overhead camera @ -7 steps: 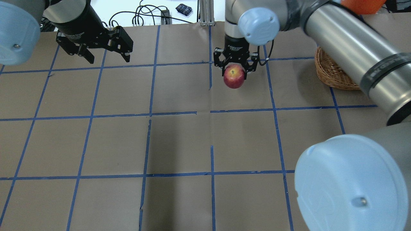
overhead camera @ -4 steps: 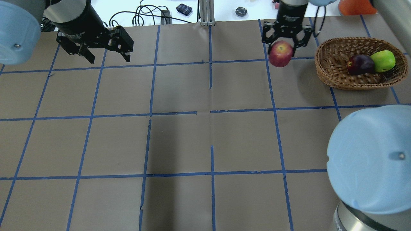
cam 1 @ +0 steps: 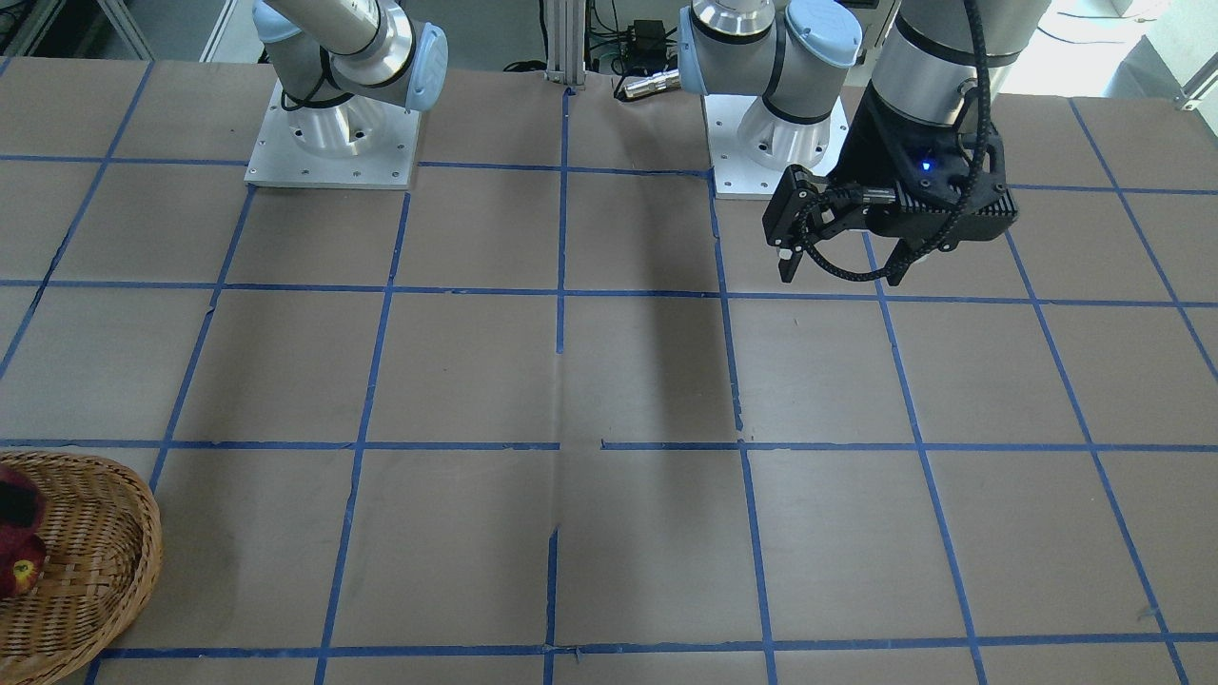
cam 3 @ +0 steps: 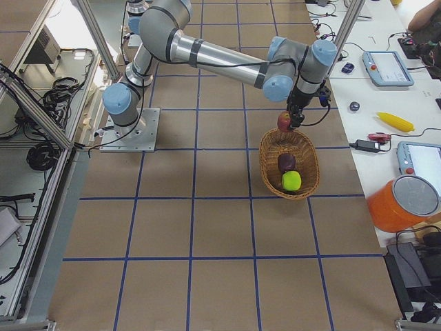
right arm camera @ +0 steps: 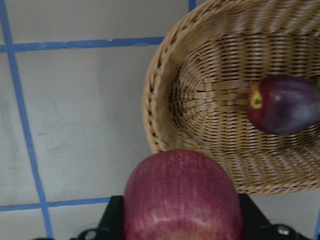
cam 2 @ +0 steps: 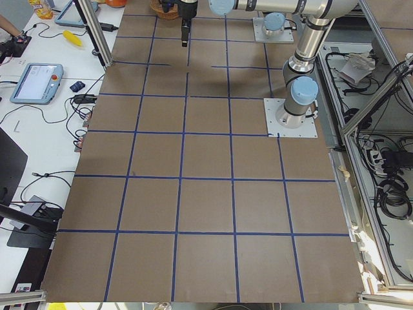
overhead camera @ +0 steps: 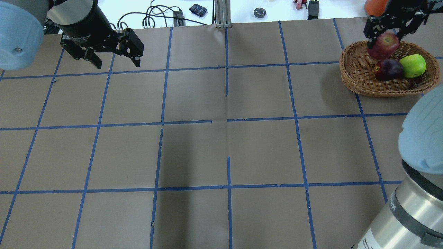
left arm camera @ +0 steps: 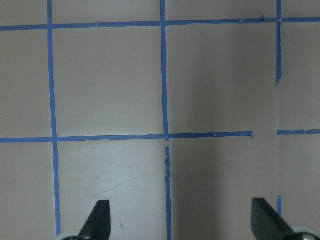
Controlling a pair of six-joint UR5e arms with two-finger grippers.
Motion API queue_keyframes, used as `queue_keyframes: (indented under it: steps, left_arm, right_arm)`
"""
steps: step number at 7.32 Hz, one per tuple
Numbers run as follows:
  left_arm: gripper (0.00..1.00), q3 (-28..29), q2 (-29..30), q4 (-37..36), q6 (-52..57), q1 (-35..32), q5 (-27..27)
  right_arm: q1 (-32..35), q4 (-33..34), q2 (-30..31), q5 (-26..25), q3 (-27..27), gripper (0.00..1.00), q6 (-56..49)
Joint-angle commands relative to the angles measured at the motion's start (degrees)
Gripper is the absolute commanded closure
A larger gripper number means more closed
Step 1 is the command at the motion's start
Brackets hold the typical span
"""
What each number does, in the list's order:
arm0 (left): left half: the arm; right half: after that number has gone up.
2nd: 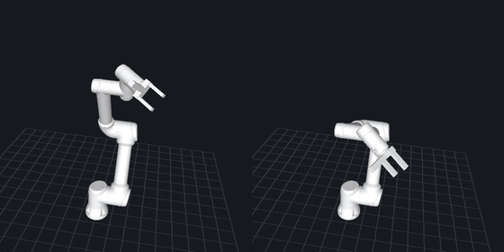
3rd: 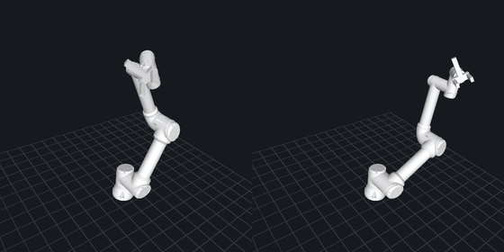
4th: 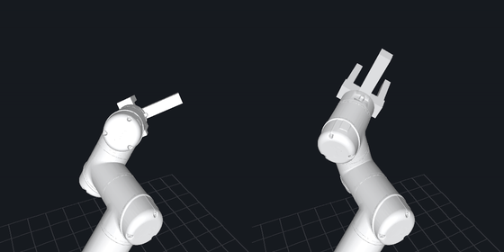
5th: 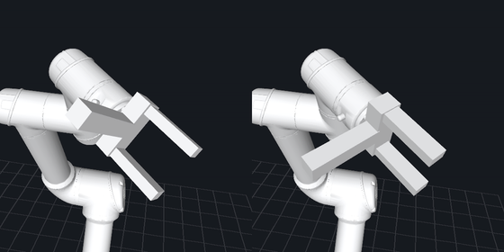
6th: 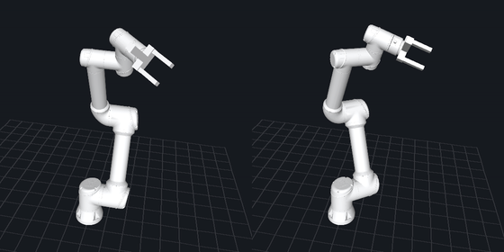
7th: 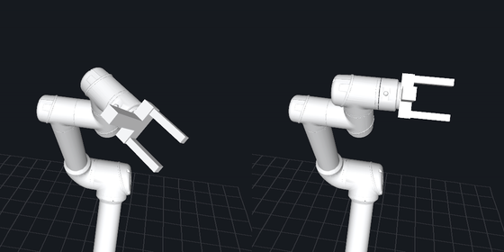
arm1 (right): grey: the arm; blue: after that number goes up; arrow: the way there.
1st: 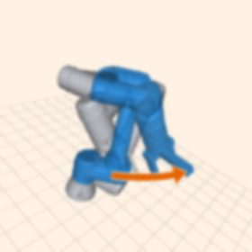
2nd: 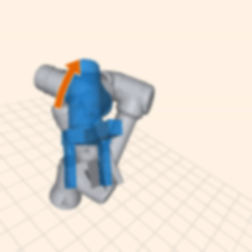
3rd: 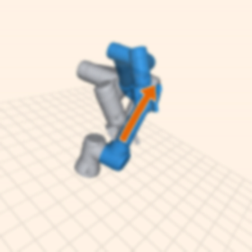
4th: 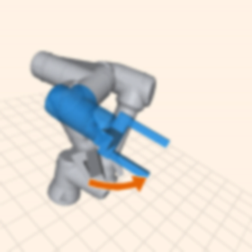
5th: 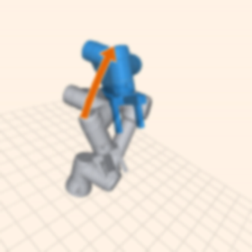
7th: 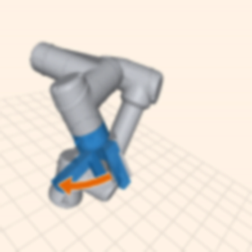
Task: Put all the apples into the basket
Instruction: 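Lift the red apple and carry it to the basket with the right gripper, then lower the red apple into the basket and open the right gripper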
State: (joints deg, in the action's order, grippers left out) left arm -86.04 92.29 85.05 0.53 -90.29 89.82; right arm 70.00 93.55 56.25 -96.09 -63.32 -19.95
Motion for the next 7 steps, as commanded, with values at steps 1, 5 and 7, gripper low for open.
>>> queue_keyframes:
  steps: [1, 5, 7]
  left_arm:
    - [0.0, 0.09, 0.0, 0.03, 0.0, 0.02, 0.0]
    - [0.0, 0.0, 0.0, 0.03, 0.0, 0.02, 0.0]
    - [0.0, 0.0, 0.0, 0.03, 0.0, 0.02, 0.0]
  right_arm:
    - [-5.73, 4.62, -3.06, 0.12, -0.31, 1.0, -8.67]
    - [-8.47, 9.11, -5.54, -0.06, -0.4, 0.95, -11.87]
    - [-8.47, 9.11, -6.85, 0.46, -0.58, 0.74, -11.17]
